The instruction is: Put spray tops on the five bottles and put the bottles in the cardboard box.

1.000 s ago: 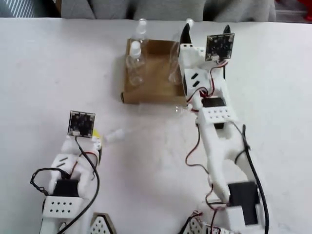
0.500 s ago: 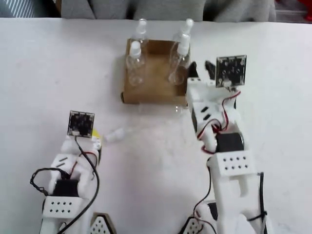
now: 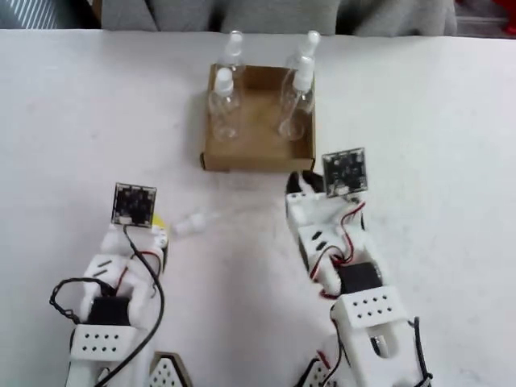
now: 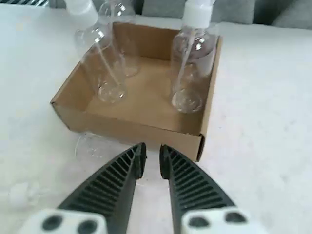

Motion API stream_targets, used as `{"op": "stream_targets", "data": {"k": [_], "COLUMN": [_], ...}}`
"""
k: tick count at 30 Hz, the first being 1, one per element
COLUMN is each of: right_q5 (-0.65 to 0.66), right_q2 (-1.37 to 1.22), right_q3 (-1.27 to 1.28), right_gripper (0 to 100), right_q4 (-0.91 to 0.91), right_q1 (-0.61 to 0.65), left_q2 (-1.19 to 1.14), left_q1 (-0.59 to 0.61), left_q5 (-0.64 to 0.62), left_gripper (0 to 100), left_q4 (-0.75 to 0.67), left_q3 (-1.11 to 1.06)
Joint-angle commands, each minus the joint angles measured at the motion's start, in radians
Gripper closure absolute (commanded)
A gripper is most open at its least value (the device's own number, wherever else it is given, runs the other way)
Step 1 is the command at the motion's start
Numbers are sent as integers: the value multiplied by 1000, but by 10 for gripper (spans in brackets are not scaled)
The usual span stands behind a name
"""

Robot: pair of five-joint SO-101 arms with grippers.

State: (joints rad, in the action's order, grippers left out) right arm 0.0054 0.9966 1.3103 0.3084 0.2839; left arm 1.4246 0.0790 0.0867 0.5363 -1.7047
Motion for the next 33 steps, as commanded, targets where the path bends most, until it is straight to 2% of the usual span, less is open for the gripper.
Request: {"op": "stream_targets", "data": {"k": [1, 5, 12, 16, 21, 33], "right_q5": [0, -6, -6, -6, -6, -6], "right_q2": [19, -24, -395, -599, -728, -751], "right_q3": [17, 51, 28, -57, -146, -229], "right_gripper": [976, 976, 976, 976, 976, 976], "right_q4": [-1, -35, -447, -567, -587, -588], "right_q1": [84, 176, 171, 170, 170, 168], "left_q2": [10, 10, 10, 10, 10, 10], "left_q1": [5, 5, 5, 5, 5, 5], "left_q5": [8, 8, 8, 8, 8, 8], "left_gripper": [980, 980, 980, 980, 980, 980], "left_q4": [-14, -14, -14, -14, -14, -14], "left_q3": [6, 6, 6, 6, 6, 6]}}
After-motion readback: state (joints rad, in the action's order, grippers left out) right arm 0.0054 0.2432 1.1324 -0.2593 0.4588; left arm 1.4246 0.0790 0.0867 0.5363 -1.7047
